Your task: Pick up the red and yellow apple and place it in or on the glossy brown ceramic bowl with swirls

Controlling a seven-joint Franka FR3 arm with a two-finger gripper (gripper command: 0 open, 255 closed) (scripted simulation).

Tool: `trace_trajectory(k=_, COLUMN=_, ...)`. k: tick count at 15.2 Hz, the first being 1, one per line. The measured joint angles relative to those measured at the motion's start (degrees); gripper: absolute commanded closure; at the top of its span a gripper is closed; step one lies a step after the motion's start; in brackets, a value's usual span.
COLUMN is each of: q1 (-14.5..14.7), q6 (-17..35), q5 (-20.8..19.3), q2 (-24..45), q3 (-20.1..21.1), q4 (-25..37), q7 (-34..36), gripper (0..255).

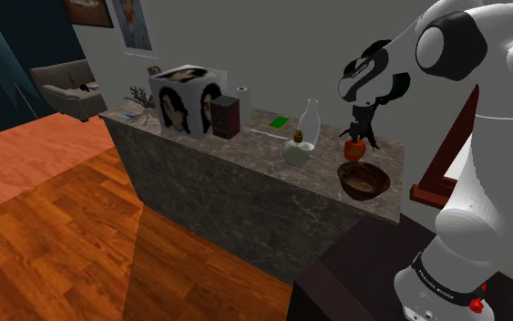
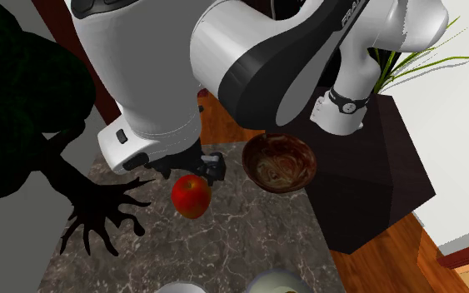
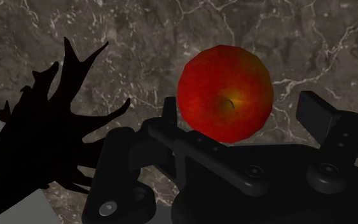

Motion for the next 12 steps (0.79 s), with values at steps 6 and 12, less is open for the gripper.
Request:
trace_trajectory(k=6, q1=0.0, q6=0.1, q5=0.0, q2=0.0, q3=0.0, q4=0.0, q7=0.0, gripper=255)
trace_trajectory(k=12, q1=0.0, q6=0.1, q5=0.0, q2=0.0, q3=0.0, q4=0.0, q7=0.0, gripper=255)
